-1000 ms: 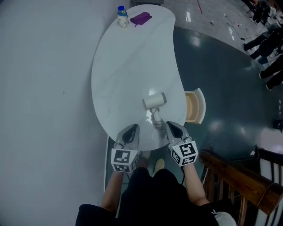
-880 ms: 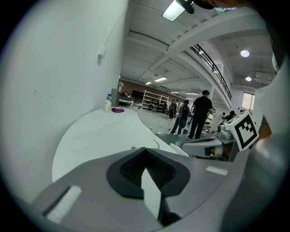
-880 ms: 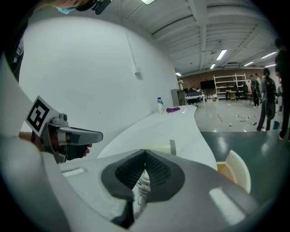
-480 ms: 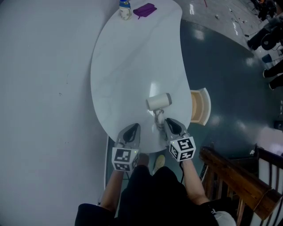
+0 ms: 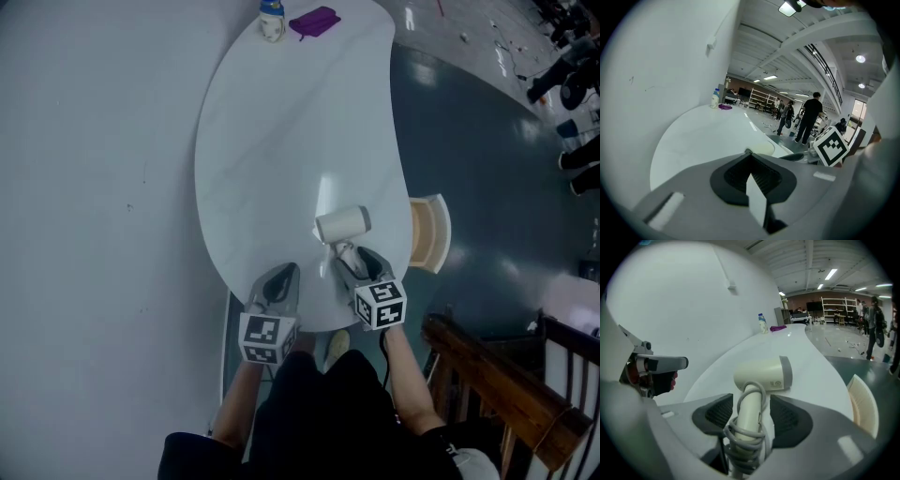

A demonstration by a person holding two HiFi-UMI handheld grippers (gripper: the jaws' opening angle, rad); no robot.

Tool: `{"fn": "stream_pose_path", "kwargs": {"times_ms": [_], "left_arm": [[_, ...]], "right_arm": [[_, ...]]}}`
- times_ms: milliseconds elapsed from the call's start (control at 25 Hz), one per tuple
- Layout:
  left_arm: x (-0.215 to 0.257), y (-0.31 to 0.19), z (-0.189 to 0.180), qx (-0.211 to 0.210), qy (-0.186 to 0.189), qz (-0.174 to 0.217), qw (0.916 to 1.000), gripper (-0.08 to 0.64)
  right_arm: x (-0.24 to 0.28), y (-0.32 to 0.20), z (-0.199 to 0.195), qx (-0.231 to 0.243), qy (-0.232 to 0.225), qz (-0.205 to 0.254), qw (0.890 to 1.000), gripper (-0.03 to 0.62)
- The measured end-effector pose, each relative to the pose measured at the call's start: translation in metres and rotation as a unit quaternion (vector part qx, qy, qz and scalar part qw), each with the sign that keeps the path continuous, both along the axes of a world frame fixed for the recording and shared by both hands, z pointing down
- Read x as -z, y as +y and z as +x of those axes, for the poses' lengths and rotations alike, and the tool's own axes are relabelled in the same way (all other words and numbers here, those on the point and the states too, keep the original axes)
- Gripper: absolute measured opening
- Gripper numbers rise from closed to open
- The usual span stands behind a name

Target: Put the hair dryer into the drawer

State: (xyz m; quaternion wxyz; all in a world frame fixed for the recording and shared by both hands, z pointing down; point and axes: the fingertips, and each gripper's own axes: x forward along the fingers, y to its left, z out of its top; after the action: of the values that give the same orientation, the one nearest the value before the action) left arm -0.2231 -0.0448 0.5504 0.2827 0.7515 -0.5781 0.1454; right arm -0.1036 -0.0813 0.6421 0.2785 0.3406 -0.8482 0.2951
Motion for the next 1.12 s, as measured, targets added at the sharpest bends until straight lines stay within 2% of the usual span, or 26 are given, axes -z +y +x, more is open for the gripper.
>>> {"fn": "stream_pose_path", "kwargs": {"times_ms": [200, 520, 680, 1120], "left_arm": [[-0.011, -0.002, -0.006, -0.007, -0.002, -0.002, 1.0, 0.006], [-0.016, 0.0, -0.018, 0.011, 0.0, -0.018, 0.9998, 0.006], [-0.016, -0.003, -0.024, 0.015, -0.004, -0.013, 0.9998, 0.006], [-0.021, -0.005, -0.029, 0.019, -0.001, -0.021, 0.9996, 0.006]], "right_arm": [[-0.017, -0.002, -0.008, 0.005, 0.013, -0.014, 1.0, 0.251], [-0.031, -0.005, -0.019, 0.024, 0.031, -0.03, 0.999, 0.25], [-0.033, -0.007, -0.022, 0.029, 0.038, -0.033, 0.998, 0.25], [-0.037, -0.008, -0.024, 0.033, 0.037, -0.044, 0.998, 0.245]]}}
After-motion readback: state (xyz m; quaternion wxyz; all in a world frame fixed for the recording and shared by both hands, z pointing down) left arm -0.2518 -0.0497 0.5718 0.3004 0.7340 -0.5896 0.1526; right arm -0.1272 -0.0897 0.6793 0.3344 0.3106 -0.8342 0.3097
